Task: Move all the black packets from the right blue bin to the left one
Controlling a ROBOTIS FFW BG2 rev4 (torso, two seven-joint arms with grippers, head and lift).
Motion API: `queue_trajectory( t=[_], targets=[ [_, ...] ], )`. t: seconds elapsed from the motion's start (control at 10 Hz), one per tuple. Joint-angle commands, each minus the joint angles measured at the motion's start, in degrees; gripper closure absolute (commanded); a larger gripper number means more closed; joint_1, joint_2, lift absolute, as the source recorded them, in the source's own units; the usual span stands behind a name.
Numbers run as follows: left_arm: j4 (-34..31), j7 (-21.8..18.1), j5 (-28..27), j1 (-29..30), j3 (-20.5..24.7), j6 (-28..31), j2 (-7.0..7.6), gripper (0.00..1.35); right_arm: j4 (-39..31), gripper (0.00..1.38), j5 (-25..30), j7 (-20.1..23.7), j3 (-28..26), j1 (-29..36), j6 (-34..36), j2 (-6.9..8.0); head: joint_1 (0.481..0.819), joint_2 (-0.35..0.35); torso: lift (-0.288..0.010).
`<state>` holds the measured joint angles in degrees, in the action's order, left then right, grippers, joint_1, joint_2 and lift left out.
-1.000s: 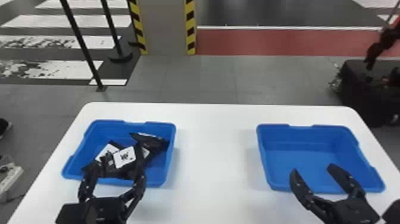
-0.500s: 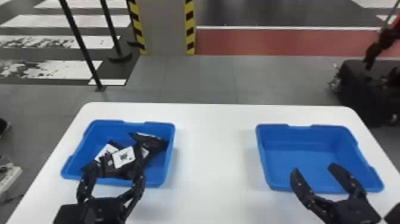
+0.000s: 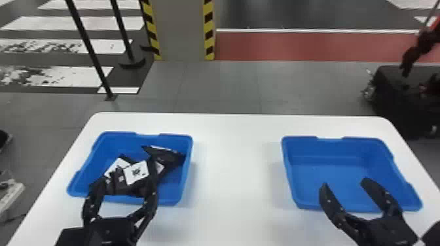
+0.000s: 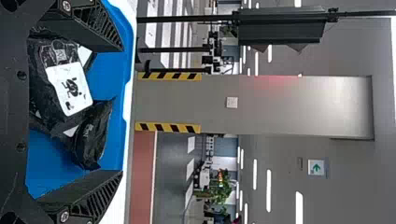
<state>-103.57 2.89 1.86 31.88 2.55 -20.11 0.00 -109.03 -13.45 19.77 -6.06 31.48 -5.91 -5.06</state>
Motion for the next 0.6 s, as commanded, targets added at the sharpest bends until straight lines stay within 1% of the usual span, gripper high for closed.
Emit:
queue_trajectory(
  t=[0.0, 0.5],
  targets=[
    [0.0, 0.0, 0.0, -0.2, 0.0, -0.3, -0.15, 0.09, 0.1, 0.09, -0.1, 0.0, 0.0, -0.1, -0.1, 0.05, 0.695, 0.046, -0.11],
    [0.0, 0.0, 0.0, -0.7, -0.4, -0.8, -0.15, 0.09, 1.4, 0.09, -0.4, 0.0, 0.0, -1.2, -1.4, 0.05, 0.695, 0.039, -0.11]
  ],
)
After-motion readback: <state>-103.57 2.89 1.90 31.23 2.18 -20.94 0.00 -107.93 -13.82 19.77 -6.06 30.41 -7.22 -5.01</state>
